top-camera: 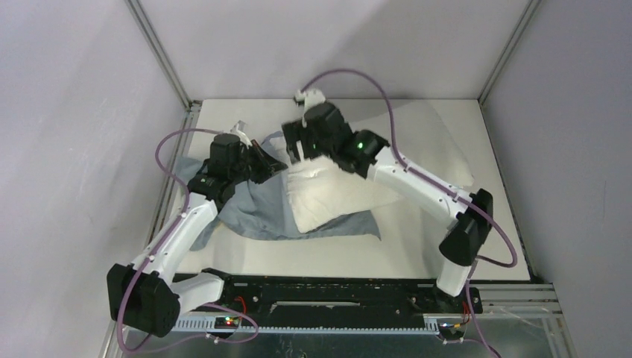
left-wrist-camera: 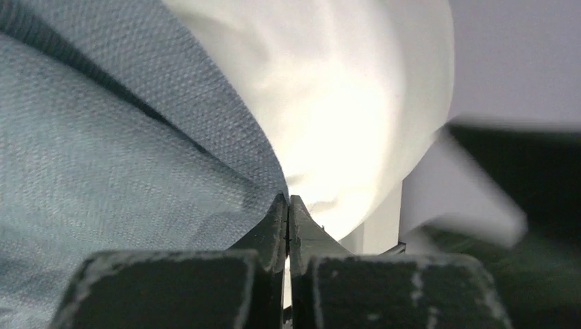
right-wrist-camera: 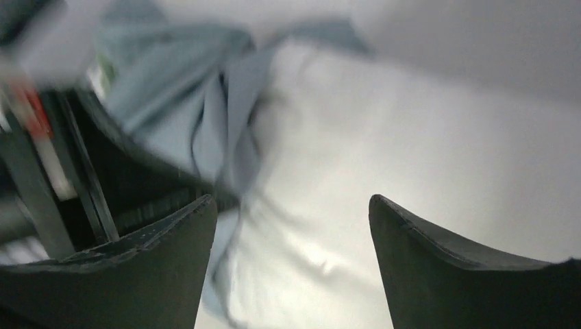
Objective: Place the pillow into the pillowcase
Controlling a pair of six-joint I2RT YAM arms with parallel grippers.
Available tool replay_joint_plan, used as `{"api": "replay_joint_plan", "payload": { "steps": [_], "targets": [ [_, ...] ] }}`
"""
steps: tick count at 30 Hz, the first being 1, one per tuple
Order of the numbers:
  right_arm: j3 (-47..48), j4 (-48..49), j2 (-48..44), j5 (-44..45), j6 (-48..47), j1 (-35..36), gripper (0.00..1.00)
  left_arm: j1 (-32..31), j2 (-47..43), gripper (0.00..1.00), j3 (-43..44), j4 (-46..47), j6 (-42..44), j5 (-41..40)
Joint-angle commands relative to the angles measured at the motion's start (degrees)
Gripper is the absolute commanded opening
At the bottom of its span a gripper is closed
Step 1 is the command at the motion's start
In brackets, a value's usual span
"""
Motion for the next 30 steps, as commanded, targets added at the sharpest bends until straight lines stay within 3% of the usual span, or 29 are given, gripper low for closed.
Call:
{"api": "replay_joint_plan", "payload": {
  "steps": [1, 4, 7, 8, 11, 12, 13, 15, 17, 22, 26, 30],
  "targets": [
    [14.9, -3.1, 9.1, -0.7, -11.1, -4.9, 0.85, 0.1, -3.7, 0.00, -4.9, 1.0, 1.5, -1.0],
    [27.1, -7.6, 19.7, -3.6, -13.6, -7.3, 0.87, 0.0, -5.1, 0.00, -7.8, 0.6, 1.9, -1.5],
    [32.4, -11.5, 26.7, -4.9, -14.6, -8.2, 0.89, 0.0, -5.7, 0.00, -10.0, 0.6, 2.3, -1.6],
    [31.2, -11.8, 27.4, -5.6, -13.8, -8.3, 0.90, 0.0, -5.7, 0.00, -10.5, 0.5, 2.6, -1.7],
    [13.8, -4.1, 22.7, -7.2, -10.6, -7.5, 0.84, 0.0, -5.4, 0.00, -11.5, 0.7, 3.1, -2.1],
    [7.5, -0.2, 20.1, -7.3, -9.1, -7.0, 0.79, -0.1, -5.4, 0.00, -11.6, 0.8, 3.2, -1.9],
    [3.0, 2.4, 18.1, -7.3, -7.5, -6.7, 0.67, -0.2, -5.2, 0.00, -11.5, 0.7, 3.4, -1.7],
    [-4.0, 5.7, 15.5, -5.7, -4.3, -6.0, 0.28, -0.2, -5.1, 0.04, -10.7, -0.4, 4.4, -1.7],
    [-9.5, 8.8, 13.7, -3.1, -1.8, -4.9, 0.01, -0.2, -5.4, 0.11, -9.2, -1.6, 5.3, -2.1],
    [-19.2, 16.1, 9.7, 3.2, 3.5, -2.2, 0.00, -0.1, -5.0, 0.46, -1.3, -8.0, 9.4, -7.7],
    [-21.1, 18.8, 8.5, 5.5, 4.7, -1.1, 0.00, 0.0, -1.0, 0.61, 6.5, -13.5, 13.8, -15.6],
    [-21.1, 20.1, 8.3, 5.1, 4.5, -1.1, 0.00, 0.2, 4.9, 0.66, 11.3, -18.0, 17.6, -22.8]
  ]
}}
